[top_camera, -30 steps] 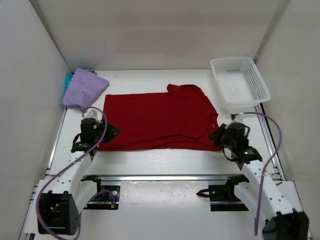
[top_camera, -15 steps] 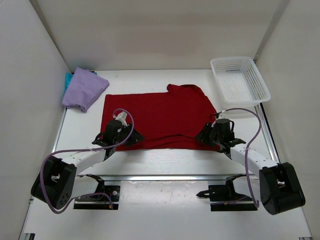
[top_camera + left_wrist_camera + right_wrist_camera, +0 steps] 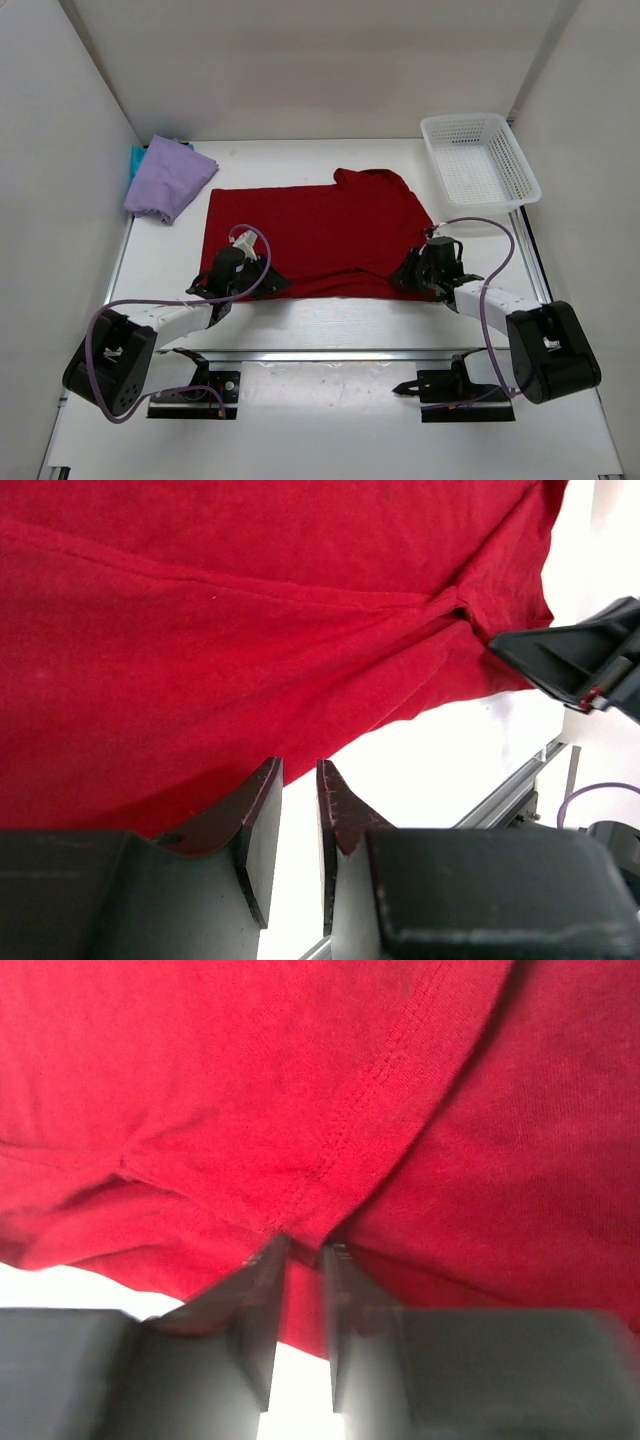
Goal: Fold and stack the t-shirts
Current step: Fold the flattened tshirt in 1/3 of the way
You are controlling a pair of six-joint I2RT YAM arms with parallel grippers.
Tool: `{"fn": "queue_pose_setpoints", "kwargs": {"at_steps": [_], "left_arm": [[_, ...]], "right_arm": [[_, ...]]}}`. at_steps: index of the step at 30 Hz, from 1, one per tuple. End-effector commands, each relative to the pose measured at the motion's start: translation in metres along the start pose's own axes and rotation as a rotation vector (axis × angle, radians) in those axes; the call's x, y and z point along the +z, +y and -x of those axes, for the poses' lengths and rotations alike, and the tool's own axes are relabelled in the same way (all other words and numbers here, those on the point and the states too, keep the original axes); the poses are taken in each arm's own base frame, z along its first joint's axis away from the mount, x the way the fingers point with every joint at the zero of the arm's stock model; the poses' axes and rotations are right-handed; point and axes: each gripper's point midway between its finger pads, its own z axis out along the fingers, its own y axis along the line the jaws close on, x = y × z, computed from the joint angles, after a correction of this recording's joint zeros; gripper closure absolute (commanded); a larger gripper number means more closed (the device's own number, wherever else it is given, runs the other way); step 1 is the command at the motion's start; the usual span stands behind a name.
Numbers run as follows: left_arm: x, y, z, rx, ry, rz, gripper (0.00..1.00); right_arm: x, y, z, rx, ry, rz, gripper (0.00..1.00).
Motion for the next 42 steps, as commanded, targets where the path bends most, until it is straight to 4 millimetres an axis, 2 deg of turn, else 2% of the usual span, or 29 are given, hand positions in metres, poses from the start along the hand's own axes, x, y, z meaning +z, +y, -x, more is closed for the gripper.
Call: {"fn": "queue_pose_setpoints", "kwargs": {"at_steps": [1, 4, 6, 7, 9, 12, 14, 15, 16, 18, 19, 20, 21, 22, 24, 25, 27, 28, 29, 30, 31, 33, 34, 38, 40, 42], "left_arm": [[-0.002, -0.009, 0.004, 0.019, -0.014, -0.048, 0.69], [-0.003, -0.006, 0.003, 0.019, -0.015, -0.047, 0.7], [-0.003, -0.007, 0.007, 0.015, -0.028, -0.046, 0.7], [-0.003, -0.006, 0.003, 0.018, -0.016, -0.043, 0.7], [-0.003, -0.003, 0.008, 0.02, -0.03, -0.032, 0.71], [-0.007, 0.003, 0.022, 0.025, -0.06, -0.006, 0.71], [-0.011, 0.005, 0.026, 0.022, -0.079, 0.005, 0.71], [-0.012, 0.007, 0.027, 0.02, -0.088, 0.008, 0.71], [-0.013, 0.005, 0.031, 0.023, -0.102, 0.007, 0.71], [-0.013, 0.001, 0.033, 0.025, -0.11, 0.003, 0.71], [-0.012, 0.0, 0.031, 0.028, -0.099, 0.004, 0.71], [-0.012, -0.002, 0.032, 0.027, -0.098, 0.002, 0.71], [-0.011, -0.004, 0.033, 0.031, -0.103, 0.001, 0.71], [-0.011, -0.008, 0.032, 0.039, -0.102, -0.003, 0.71], [-0.009, -0.013, 0.034, 0.045, -0.114, -0.005, 0.72], [-0.007, -0.015, 0.031, 0.044, -0.101, -0.014, 0.72], [-0.004, -0.024, 0.033, 0.054, -0.103, -0.022, 0.72], [-0.001, -0.029, 0.027, 0.079, -0.086, -0.028, 0.72], [0.005, -0.036, 0.021, 0.097, -0.063, -0.031, 0.72], [0.011, -0.046, 0.017, 0.123, -0.041, -0.039, 0.72], [0.013, -0.047, 0.013, 0.137, -0.03, -0.036, 0.73], [0.026, -0.049, 0.005, 0.161, 0.011, -0.024, 0.74], [0.031, -0.048, 0.003, 0.155, 0.021, -0.022, 0.73], [0.042, -0.03, -0.012, 0.162, 0.087, 0.035, 0.75], [0.043, -0.009, -0.023, 0.153, 0.114, 0.09, 0.77], [0.042, 0.006, -0.022, 0.138, 0.094, 0.134, 0.76]], "right_arm": [[0.006, 0.021, 0.018, -0.012, -0.041, 0.056, 0.87], [0.009, 0.033, 0.026, -0.039, -0.056, 0.06, 0.93], [0.009, 0.043, 0.041, -0.056, -0.081, 0.07, 0.95], [0.013, 0.04, 0.042, -0.06, -0.075, 0.054, 0.95], [0.015, 0.057, 0.061, -0.098, -0.092, 0.074, 0.97], [0.026, 0.069, 0.08, -0.134, -0.093, 0.065, 0.98], [0.04, 0.068, 0.091, -0.135, -0.076, 0.052, 1.0], [0.044, 0.079, 0.106, -0.146, -0.089, 0.071, 1.0], [0.052, 0.077, 0.107, -0.141, -0.075, 0.057, 1.0], [0.06, 0.094, 0.125, -0.172, -0.089, 0.077, 0.92], [0.067, 0.092, 0.123, -0.172, -0.064, 0.076, 0.87], [0.068, 0.103, 0.13, -0.189, -0.074, 0.094, 0.76], [0.067, 0.11, 0.135, -0.212, -0.085, 0.106, 0.69], [0.064, 0.107, 0.133, -0.236, -0.082, 0.086, 0.66], [0.052, 0.115, 0.135, -0.263, -0.119, 0.098, 0.61], [0.05, 0.109, 0.129, -0.258, -0.106, 0.095, 0.61], [0.03, 0.111, 0.128, -0.261, -0.143, 0.124, 0.61], [0.028, 0.098, 0.117, -0.251, -0.135, 0.106, 0.67], [0.018, 0.101, 0.116, -0.261, -0.158, 0.113, 0.71], [0.012, 0.092, 0.105, -0.251, -0.151, 0.108, 0.79], [0.013, 0.078, 0.085, -0.252, -0.115, 0.093, 0.84], [0.008, 0.067, 0.063, -0.255, -0.089, 0.071, 0.89], [0.008, 0.059, 0.047, -0.263, -0.06, 0.052, 0.92], [0.009, 0.026, 0.014, -0.255, 0.001, -0.026, 0.97], [0.008, 0.013, 0.002, -0.248, 0.022, -0.053, 1.0], [0.005, -0.003, -0.015, -0.235, 0.053, -0.086, 1.0]]}}
